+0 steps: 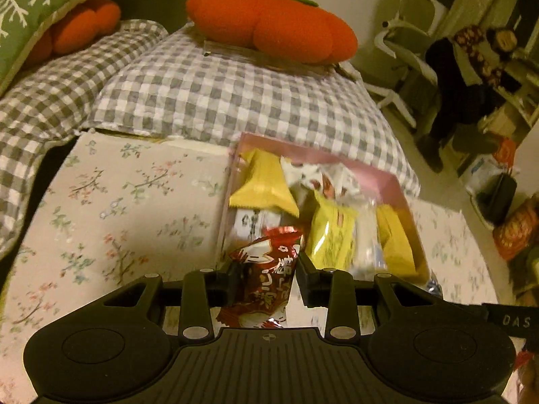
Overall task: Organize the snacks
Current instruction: 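Carry the red wrapper and silver packet toward the tray with both tools, then open both tools over the tray and move them back toward the table, then grasp the gold bar with the left tool while the right grasps the orange-white packet, then lift the gold bar and orange-white packet and carry them toward the tray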
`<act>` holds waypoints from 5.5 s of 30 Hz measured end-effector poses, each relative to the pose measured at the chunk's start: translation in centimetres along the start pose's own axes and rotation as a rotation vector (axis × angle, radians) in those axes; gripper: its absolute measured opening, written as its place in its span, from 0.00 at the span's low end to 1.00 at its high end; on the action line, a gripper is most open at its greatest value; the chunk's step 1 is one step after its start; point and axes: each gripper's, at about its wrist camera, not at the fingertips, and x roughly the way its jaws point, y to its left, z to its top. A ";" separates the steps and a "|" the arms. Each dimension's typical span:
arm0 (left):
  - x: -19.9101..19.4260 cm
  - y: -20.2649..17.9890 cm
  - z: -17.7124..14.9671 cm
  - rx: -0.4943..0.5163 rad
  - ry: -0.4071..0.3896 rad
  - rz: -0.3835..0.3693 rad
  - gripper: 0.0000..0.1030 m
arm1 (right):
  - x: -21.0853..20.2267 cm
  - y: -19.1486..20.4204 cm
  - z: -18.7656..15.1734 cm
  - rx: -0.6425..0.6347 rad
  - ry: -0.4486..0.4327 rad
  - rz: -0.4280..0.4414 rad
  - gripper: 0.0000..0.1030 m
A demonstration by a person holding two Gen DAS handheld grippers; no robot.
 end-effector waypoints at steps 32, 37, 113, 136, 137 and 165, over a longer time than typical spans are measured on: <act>4.1 0.5 2.0 0.031 -0.068 -0.042 0.50 | 4.2 1.4 2.6 0.114 -0.110 0.090 0.22; 3.4 0.9 2.0 0.002 -0.050 -0.023 0.54 | 3.4 0.2 2.8 0.144 -0.087 0.094 0.22; 2.4 -10.7 -12.8 0.339 0.283 -0.082 0.25 | 3.9 -6.0 -0.1 -0.030 0.223 -0.221 0.69; 2.2 -10.9 -12.8 0.360 0.270 -0.050 0.25 | 4.9 -4.6 -1.0 -0.122 0.234 -0.228 0.35; 2.2 -10.9 -12.8 0.361 0.268 -0.047 0.25 | 4.9 -4.4 -1.0 -0.125 0.234 -0.225 0.35; 2.3 -11.7 -12.4 0.387 0.235 0.031 0.25 | 2.8 -3.6 -0.5 -0.110 0.202 -0.146 0.35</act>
